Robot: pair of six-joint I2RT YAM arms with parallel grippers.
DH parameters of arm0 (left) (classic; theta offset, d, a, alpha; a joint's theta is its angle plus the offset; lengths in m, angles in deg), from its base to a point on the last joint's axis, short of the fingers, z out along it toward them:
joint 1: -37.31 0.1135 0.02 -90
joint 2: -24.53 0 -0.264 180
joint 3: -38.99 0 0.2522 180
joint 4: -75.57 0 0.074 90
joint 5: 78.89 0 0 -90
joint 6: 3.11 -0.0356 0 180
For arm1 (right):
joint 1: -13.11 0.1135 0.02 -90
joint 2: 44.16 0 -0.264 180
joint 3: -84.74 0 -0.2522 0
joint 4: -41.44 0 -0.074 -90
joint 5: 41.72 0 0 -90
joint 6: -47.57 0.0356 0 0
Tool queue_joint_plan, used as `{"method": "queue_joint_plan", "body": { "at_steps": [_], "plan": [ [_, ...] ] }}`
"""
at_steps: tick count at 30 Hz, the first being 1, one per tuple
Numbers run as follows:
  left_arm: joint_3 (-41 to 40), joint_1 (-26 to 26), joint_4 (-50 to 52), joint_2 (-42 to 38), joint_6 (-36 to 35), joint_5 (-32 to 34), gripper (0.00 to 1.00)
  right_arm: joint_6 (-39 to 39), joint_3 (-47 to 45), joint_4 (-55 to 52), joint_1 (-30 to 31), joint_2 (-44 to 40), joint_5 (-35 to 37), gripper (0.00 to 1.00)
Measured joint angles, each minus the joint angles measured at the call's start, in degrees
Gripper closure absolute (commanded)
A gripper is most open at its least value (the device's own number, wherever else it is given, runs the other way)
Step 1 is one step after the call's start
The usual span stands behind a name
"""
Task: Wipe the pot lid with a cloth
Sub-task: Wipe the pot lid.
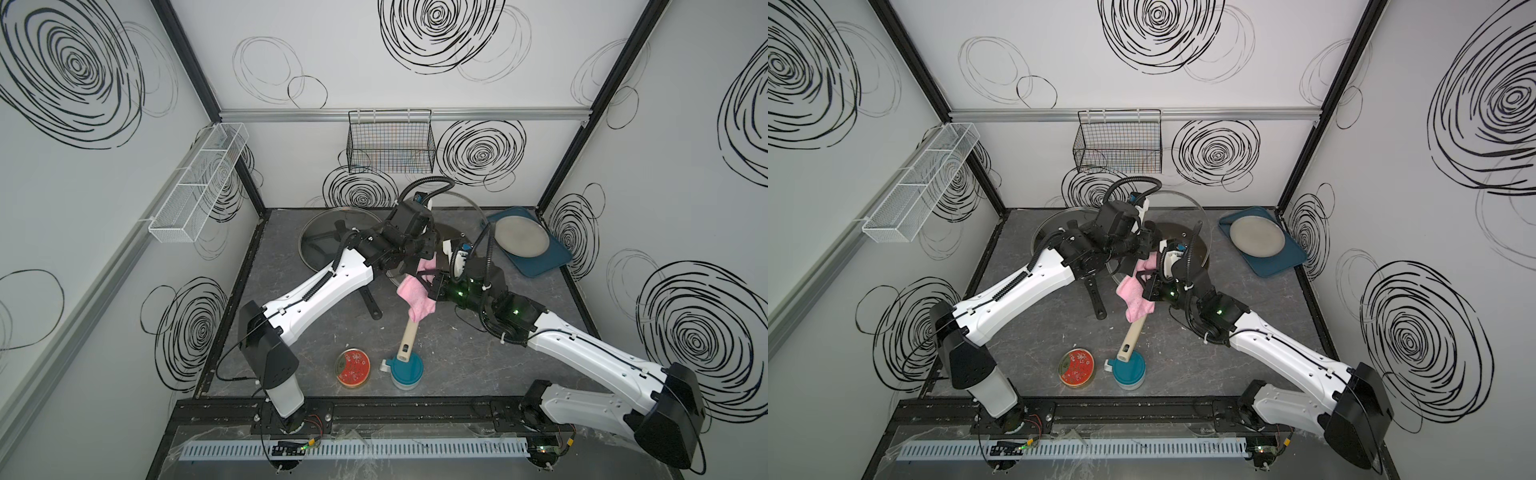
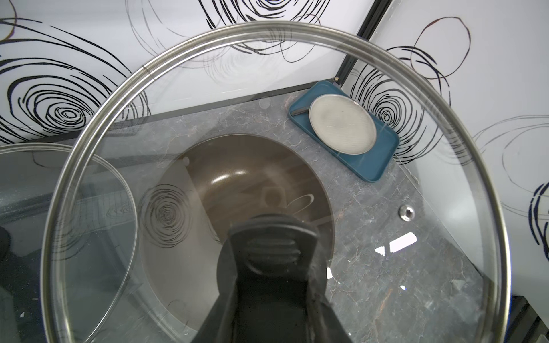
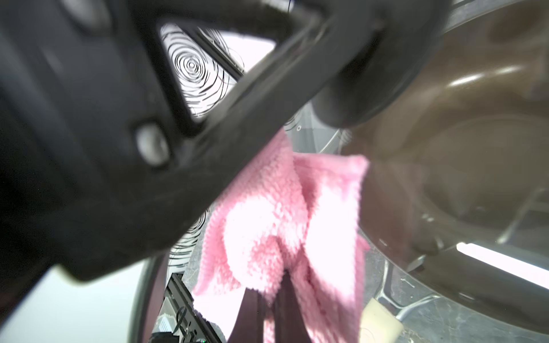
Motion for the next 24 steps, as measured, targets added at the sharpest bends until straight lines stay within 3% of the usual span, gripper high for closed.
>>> {"method": "queue_joint_plan", "body": {
  "at_steps": [11,16,24],
  "plan": [
    [-0.3,-0.4,0.5,0.0,-1.8,0.1,1.00,-2.9,0.3,-5.9,-17.8,-8.5,-9.2,1.00],
    [-0.4,-2.1,4.1,0.0,-5.4,1.6,1.00,-5.8,3.8,-7.0,-25.0,-4.3,-12.5,1.00],
    [-0.7,-5.8,10.0,-0.2,-11.0,1.2,1.00,-9.6,11.1,-7.4,-27.3,7.0,-15.3,1.00]
  ]
}}
